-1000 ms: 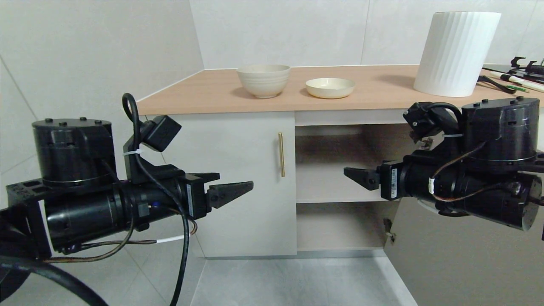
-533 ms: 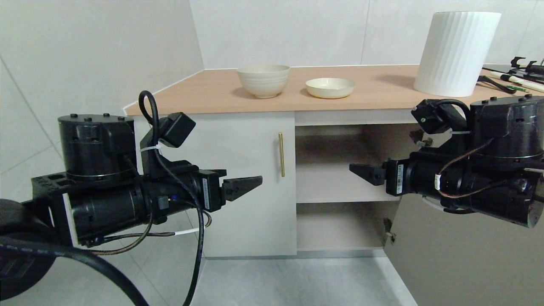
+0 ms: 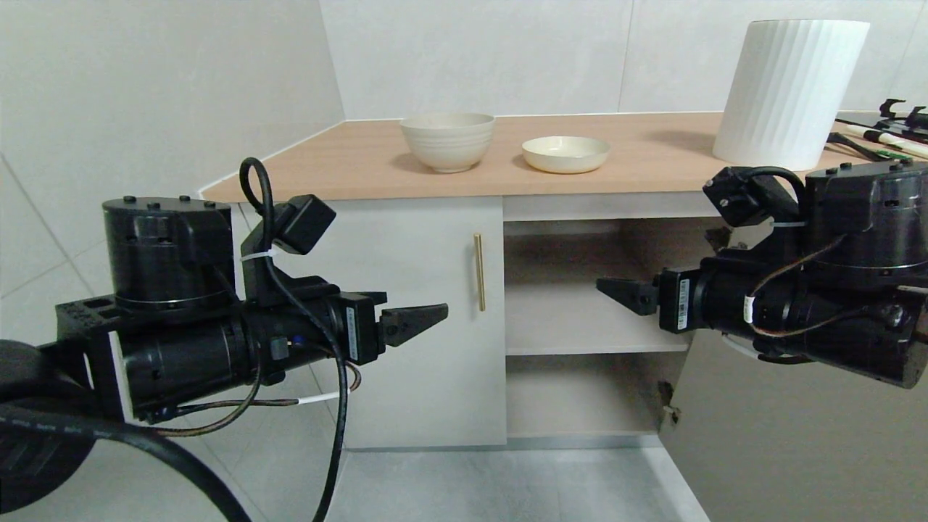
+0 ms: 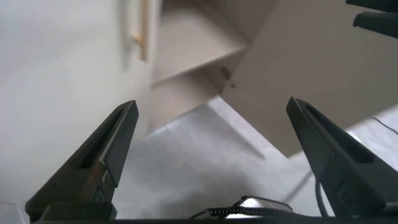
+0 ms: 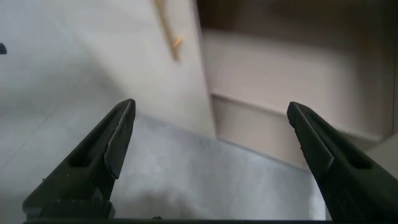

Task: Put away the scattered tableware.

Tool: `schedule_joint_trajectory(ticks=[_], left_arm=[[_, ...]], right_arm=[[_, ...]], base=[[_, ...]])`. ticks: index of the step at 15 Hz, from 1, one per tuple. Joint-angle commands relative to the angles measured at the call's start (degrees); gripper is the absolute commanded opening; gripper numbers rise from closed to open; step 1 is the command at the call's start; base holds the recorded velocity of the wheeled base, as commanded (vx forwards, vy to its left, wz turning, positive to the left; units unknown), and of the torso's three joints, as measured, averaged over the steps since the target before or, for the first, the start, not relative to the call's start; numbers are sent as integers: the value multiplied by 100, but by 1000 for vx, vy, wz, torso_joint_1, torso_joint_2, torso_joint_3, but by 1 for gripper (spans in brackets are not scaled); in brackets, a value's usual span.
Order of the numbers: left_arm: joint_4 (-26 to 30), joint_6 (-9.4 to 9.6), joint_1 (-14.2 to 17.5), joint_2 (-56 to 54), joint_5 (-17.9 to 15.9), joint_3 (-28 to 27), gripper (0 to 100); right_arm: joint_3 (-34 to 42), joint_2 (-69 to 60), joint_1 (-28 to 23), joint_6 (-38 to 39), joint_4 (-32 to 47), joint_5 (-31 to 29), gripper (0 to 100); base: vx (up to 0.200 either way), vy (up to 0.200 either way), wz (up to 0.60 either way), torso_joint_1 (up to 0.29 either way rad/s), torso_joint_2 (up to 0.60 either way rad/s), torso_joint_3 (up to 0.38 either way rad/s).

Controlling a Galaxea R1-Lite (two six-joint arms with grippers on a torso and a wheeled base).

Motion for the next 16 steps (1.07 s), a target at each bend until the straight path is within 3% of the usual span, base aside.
schedule_joint_trajectory(ticks=[1,8,16], left_arm=[[-10,-1,-1,11,-1,-6,100],[-19,-10,-1,3,-10,12,100],[-27,-28,-1,-112,-36,38,100]], right_arm=[[9,-7,4,-5,-27,-2,100],[53,-7,4,-40,-132,-46,100],[149,-209,30,-146,-150,-37,100]], base=[[200,0,0,12,2,-2],[200,0,0,5,2,4],[0,0,0,1,-11,-10]])
